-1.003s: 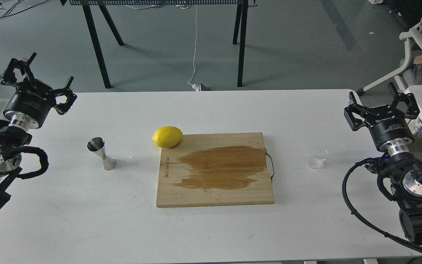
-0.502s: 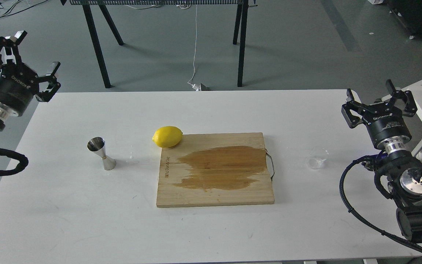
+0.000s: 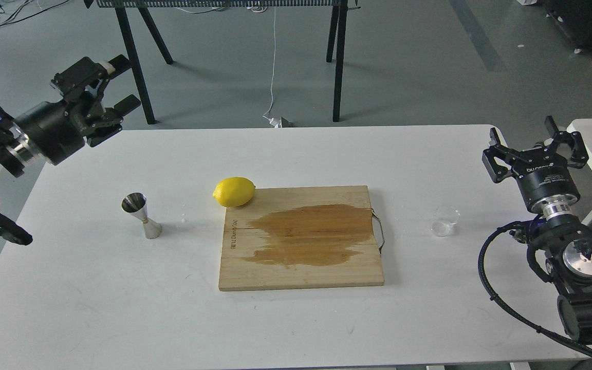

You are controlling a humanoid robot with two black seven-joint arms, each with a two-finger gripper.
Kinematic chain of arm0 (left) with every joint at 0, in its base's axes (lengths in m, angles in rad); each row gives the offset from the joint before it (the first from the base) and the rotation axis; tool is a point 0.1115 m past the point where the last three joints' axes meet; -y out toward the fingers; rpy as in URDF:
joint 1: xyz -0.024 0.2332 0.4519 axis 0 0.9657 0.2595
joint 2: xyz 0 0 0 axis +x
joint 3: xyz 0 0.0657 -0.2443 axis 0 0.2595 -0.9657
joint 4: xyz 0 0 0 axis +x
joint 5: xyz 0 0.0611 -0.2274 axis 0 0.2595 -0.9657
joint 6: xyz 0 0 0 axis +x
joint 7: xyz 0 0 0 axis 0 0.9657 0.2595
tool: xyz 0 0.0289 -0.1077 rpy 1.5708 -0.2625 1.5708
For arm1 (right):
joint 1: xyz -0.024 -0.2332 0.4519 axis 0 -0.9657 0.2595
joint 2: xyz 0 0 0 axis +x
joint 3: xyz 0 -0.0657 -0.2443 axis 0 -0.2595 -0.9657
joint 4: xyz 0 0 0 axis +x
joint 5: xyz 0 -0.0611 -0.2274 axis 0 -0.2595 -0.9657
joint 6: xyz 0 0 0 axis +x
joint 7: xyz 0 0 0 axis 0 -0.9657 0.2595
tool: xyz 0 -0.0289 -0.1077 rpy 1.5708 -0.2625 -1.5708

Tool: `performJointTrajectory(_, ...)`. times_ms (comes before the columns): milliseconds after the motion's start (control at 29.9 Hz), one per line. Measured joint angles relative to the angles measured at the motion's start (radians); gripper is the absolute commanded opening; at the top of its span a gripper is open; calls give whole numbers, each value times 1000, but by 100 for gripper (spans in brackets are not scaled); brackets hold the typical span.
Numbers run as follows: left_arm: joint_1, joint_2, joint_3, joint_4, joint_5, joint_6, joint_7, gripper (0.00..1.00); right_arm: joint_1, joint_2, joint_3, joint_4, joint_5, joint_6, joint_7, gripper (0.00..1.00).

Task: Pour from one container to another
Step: 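Move the left gripper down toward the metal jigger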

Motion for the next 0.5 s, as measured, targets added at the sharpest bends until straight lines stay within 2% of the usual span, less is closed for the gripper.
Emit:
performJointTrajectory(167, 61, -11, 5, -9, 126, 172, 0, 100, -2, 0, 0, -3, -1, 0, 0, 99)
performJointTrajectory(401, 161, -11, 0, -37, 165, 341, 0, 100, -3, 0, 0, -5, -2, 0, 2, 99)
performJointTrajectory(502, 198, -5, -2, -69, 165, 438, 0, 100, -4, 0, 0, -5, -2, 0, 2, 99)
